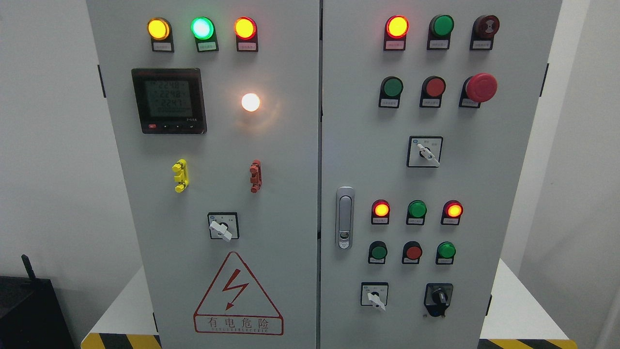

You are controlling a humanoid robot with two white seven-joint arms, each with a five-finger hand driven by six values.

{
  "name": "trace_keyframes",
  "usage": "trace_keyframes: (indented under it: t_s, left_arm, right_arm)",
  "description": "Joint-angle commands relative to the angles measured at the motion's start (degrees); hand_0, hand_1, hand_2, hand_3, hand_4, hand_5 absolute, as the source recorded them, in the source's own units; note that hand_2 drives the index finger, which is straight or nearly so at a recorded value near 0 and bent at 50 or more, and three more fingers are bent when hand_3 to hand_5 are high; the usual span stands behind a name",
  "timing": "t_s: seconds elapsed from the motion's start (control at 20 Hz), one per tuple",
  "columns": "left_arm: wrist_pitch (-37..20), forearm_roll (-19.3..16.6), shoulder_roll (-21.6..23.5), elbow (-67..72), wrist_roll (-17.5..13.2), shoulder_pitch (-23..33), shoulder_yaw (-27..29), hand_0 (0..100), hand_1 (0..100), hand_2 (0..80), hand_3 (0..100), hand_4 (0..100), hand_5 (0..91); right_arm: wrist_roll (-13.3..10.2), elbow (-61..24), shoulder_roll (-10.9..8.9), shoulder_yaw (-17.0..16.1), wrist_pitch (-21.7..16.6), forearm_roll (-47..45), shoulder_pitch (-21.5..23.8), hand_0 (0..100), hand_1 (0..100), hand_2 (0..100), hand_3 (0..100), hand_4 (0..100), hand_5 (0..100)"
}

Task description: Turn on light switch 1

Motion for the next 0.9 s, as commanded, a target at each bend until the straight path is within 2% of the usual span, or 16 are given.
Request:
trace_keyframes:
  t_s: [0.0,0.05,0.15,0.25,0.35,0.45,0.7,0.85]
  left_arm:
    - [0.4,0.1,1.1,36.8,-0.7,0.3,1.1,3,2,0.0,13,18,4.4]
    - [0.9,-0.1,1.2,39.8,-0.5,0.3,-1.1,6,2,0.0,11,15,0.8]
    - [3.5,-0.1,1.4,43.6,-0.6,0.1,-4.5,12,6,0.0,5,9,0.0]
    - [8.5,-0.1,2.2,46.5,-0.8,-0.2,-6.8,17,6,0.0,0,4,0.0]
    - [13.8,-0.2,2.8,47.8,-1.6,-0.9,-7.6,18,8,0.0,0,1,0.0]
    - [17.7,-0.3,3.3,47.9,-2.7,-1.3,-9.4,21,11,0.0,0,0,0.0]
    - [22.4,-0.9,3.8,51.1,-2.4,-2.6,-22.6,23,12,0.0,0,0,0.0]
    - [24.7,-0.9,3.8,53.4,-2.8,-5.6,-24.4,24,11,0.0,0,0,0.0]
  right_arm:
    - [0.0,0.0,0.01,0.6,0.0,-0.4,-0.1,12,39,0,0,0,0]
    - [0.0,0.0,0.01,0.6,0.0,-0.4,0.0,12,39,0,0,0,0]
    - [0.0,0.0,0.01,0.6,0.0,-0.4,-0.1,12,39,0,0,0,0]
    - [0.0,0.0,0.01,0.6,0.0,-0.4,0.0,12,39,0,0,0,0]
    - [0.0,0.0,0.01,0.6,0.0,-0.4,-0.1,12,39,0,0,0,0]
    - [0.0,0.0,0.01,0.6,0.0,-0.4,0.0,12,39,0,0,0,0]
    - [0.0,0.0,0.01,0.6,0.0,-0.4,0.0,12,39,0,0,0,0]
    - [0.0,0.0,0.01,0.6,0.0,-0.4,-0.1,12,39,0,0,0,0]
